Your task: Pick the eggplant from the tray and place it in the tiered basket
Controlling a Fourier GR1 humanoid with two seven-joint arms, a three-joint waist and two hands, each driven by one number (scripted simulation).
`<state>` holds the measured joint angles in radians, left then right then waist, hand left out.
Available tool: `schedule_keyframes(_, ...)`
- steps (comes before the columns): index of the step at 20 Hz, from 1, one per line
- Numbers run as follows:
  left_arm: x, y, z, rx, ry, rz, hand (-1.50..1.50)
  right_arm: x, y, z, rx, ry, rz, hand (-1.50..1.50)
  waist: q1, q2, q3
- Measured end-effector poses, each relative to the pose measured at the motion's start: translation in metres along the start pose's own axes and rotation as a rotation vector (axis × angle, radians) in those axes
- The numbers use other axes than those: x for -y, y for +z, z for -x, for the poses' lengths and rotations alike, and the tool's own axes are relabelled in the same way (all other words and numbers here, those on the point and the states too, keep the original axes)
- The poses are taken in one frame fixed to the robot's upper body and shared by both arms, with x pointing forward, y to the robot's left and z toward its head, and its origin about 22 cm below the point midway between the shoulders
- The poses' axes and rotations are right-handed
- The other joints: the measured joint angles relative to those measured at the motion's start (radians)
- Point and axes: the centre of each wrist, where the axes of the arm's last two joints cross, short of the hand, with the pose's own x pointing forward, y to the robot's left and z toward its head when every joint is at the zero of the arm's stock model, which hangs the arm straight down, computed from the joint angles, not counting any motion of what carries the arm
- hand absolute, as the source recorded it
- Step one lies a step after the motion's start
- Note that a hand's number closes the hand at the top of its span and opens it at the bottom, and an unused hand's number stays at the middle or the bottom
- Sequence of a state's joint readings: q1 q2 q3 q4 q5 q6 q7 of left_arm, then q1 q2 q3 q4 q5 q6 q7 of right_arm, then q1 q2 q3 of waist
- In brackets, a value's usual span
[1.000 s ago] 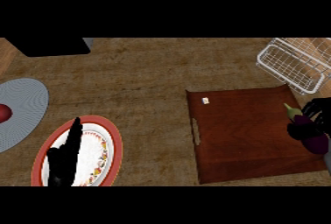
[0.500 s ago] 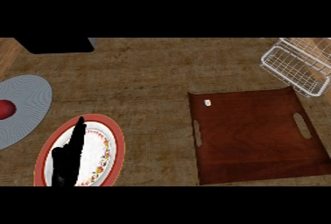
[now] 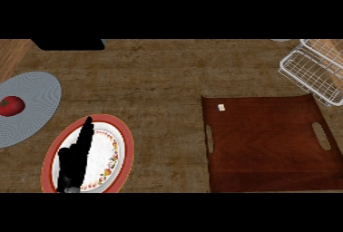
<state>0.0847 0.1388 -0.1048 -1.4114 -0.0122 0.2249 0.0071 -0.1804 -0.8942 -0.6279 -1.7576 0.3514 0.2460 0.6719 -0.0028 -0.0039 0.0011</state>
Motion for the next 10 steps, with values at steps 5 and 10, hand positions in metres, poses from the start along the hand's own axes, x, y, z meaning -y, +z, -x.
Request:
schedule_keyframes(5,0.005,0.000,-0.002,0.002,-0.003,0.017,0.00,0.005,-0.023,-0.019,-0.027,-0.017,0.021,1.50,0.013,0.003,0.000)
schedule_keyframes(10,0.008,-0.002,-0.004,0.012,-0.015,0.026,0.00,-0.006,-0.059,-0.026,-0.060,-0.019,0.021,1.50,0.025,0.006,0.001)
